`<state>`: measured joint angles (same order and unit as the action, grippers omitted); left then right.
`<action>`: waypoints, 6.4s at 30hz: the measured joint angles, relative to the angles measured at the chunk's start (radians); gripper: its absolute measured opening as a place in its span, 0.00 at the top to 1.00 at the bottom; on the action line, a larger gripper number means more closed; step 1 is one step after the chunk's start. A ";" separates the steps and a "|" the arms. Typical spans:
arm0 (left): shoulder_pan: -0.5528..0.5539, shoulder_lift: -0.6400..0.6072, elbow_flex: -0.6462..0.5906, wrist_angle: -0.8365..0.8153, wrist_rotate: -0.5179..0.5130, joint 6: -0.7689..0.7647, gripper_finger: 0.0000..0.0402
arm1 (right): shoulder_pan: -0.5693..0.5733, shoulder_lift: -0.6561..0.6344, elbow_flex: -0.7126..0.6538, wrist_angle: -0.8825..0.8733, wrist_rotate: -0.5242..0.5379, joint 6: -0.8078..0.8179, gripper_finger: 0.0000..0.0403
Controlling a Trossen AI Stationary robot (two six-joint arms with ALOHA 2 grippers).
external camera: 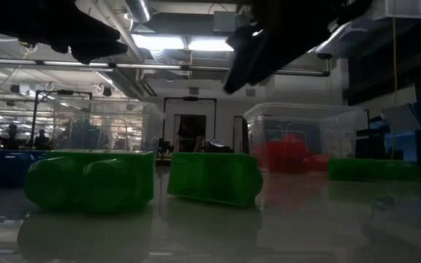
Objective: Sort blocks
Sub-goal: Put the green game piece into the bottom right transparent bin
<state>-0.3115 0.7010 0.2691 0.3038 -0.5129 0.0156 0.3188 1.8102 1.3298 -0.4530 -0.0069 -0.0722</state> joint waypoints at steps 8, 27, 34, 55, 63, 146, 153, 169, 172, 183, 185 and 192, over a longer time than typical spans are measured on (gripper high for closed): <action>-0.001 0.000 0.000 -0.005 0.000 -0.047 0.40 | 0.008 0.161 0.028 0.107 -0.195 0.194 0.22; -0.002 0.000 0.000 -0.002 0.000 -0.124 0.40 | 0.103 0.251 0.044 0.164 0.101 0.490 0.19; 0.001 0.002 0.000 -0.004 -0.003 -0.132 0.40 | 0.100 0.280 0.045 0.144 0.143 0.490 0.20; 0.003 0.002 0.000 -0.005 -0.005 -0.123 0.40 | 0.100 0.218 0.043 0.036 0.253 0.295 0.59; 0.003 0.002 0.000 -0.005 -0.005 -0.120 0.40 | 0.112 0.019 0.043 -0.222 0.309 0.347 0.58; 0.005 0.002 0.000 -0.008 -0.005 -0.113 0.40 | -0.145 -0.261 -0.267 -0.568 0.249 0.449 0.24; 0.005 0.002 0.000 -0.009 -0.005 -0.103 0.40 | -0.143 -0.261 -0.267 -0.566 0.249 0.492 0.24; 0.005 0.002 0.000 -0.009 -0.005 -0.094 0.40 | -0.143 -0.256 -0.268 -0.515 0.262 0.483 0.24; 0.005 0.002 0.000 -0.009 -0.005 -0.094 0.40 | -0.143 -0.256 -0.268 -0.514 0.260 0.483 0.23; 0.005 0.002 0.000 -0.009 -0.005 -0.094 0.40 | -0.143 -0.214 -0.268 -0.541 0.234 0.492 0.04; 0.005 0.002 0.000 -0.009 -0.005 -0.094 0.40 | -0.150 -0.199 -0.268 -0.552 0.252 0.495 0.08; 0.005 0.002 0.000 -0.010 -0.005 -0.094 0.40 | -0.174 -0.188 -0.300 -0.538 0.253 0.523 0.16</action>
<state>-0.3069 0.7033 0.2695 0.2939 -0.5175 -0.0782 0.1448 1.6218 1.0303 -0.9906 0.2461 0.4508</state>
